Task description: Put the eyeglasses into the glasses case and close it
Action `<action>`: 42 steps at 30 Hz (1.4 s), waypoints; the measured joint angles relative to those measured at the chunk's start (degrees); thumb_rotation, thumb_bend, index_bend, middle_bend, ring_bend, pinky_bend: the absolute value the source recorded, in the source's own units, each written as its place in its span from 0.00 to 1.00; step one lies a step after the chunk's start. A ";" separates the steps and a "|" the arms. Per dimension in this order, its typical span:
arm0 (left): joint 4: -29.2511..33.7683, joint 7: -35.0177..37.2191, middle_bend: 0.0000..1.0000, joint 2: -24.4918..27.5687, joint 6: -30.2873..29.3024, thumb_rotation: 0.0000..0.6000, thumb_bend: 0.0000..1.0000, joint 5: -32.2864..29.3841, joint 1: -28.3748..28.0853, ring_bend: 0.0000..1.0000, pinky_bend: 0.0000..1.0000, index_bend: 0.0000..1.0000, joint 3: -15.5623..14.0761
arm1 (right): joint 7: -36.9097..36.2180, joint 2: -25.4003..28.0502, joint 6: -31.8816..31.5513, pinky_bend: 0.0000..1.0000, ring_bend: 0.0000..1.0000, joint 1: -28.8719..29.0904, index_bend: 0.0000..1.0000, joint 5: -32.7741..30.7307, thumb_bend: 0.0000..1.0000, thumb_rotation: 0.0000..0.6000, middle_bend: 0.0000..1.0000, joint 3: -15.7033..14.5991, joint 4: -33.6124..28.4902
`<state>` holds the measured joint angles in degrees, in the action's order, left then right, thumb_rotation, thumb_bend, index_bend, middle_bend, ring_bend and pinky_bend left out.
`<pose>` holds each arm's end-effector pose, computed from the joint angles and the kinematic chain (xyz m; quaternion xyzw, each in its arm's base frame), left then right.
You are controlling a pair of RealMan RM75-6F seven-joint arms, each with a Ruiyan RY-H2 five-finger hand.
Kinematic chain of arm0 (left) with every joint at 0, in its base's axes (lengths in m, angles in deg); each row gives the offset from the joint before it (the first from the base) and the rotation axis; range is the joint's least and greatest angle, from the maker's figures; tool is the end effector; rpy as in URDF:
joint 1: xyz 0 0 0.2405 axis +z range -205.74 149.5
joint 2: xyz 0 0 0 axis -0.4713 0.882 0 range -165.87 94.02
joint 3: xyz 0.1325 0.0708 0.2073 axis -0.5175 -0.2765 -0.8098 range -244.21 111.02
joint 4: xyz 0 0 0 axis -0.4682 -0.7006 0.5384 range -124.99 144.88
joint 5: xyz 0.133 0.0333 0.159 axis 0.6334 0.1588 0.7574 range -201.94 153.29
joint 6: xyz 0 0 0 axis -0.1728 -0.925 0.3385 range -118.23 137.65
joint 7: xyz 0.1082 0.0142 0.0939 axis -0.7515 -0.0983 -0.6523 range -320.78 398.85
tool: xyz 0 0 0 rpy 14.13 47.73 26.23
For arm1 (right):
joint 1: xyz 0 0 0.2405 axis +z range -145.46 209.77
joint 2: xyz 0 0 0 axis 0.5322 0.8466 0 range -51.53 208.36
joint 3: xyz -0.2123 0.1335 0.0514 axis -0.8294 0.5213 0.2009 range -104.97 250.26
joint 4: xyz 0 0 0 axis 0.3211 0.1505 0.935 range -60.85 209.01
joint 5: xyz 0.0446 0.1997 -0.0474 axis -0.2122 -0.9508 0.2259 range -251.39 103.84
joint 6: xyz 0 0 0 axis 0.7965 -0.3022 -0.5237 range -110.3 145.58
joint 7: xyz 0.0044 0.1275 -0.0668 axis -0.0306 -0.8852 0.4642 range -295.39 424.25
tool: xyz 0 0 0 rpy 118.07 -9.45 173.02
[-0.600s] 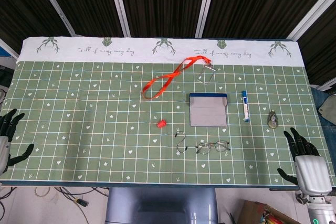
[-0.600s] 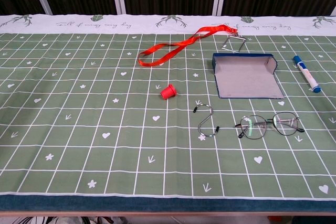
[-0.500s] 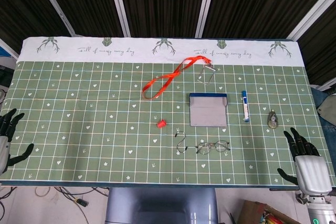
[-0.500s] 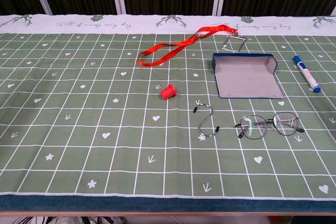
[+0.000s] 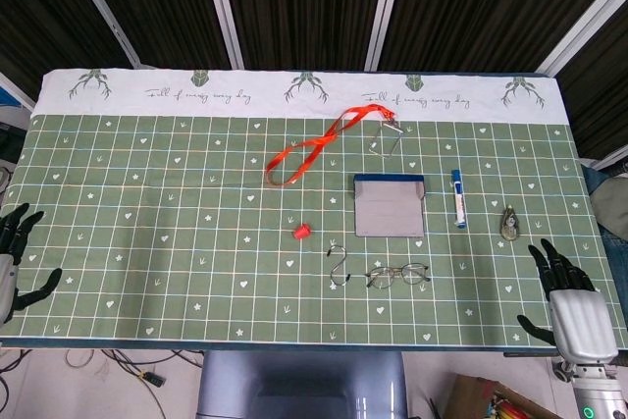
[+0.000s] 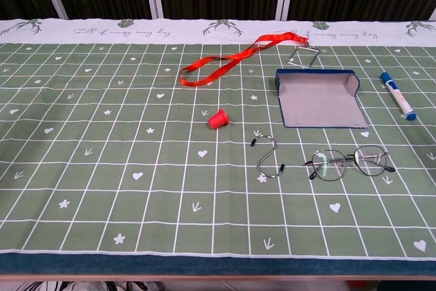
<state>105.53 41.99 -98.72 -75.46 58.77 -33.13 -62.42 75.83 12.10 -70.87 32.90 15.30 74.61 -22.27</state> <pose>-0.3055 0.1856 0.1672 -0.5589 -0.4154 -0.4152 0.5854 -0.2964 -0.1549 0.1446 0.6055 -0.3573 0.3636 0.6112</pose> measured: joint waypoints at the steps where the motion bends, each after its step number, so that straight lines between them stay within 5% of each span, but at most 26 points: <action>1: 0.03 0.02 0.00 0.00 -0.01 1.00 0.28 -0.06 0.01 0.00 0.00 0.09 0.02 | -0.06 -0.03 0.03 0.25 0.15 0.03 0.04 -0.01 0.07 1.00 0.00 0.03 0.07; 14: 0.62 -0.55 0.00 -0.12 0.20 1.00 0.29 -1.08 0.10 0.00 0.00 0.09 0.26 | -1.38 0.37 2.22 0.25 0.15 0.73 0.05 -0.25 0.07 1.00 0.00 -0.36 0.42; 21: 0.98 -1.48 0.00 -0.13 0.75 1.00 0.31 -2.04 -0.01 0.00 0.00 0.09 0.42 | -2.74 4.34 12.61 0.24 0.15 4.73 0.08 -1.94 0.07 1.00 0.00 -1.12 -1.29; 31: 1.70 -1.67 0.00 -0.06 1.41 1.00 0.33 -3.55 -0.08 0.00 0.00 0.09 0.83 | 5.13 6.95 29.58 0.24 0.15 17.26 0.20 -15.08 0.19 1.00 0.01 3.27 -4.92; 42: 2.34 -2.20 0.00 0.20 2.31 1.00 0.33 -4.83 -0.24 0.00 0.00 0.09 1.05 | 13.07 -0.04 33.84 0.24 0.15 24.10 0.31 -29.22 0.23 1.00 0.04 6.06 -6.13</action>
<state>107.87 39.79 -98.52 -73.15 53.94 -33.37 -61.37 88.90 12.06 -37.03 57.00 -13.92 80.67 -28.39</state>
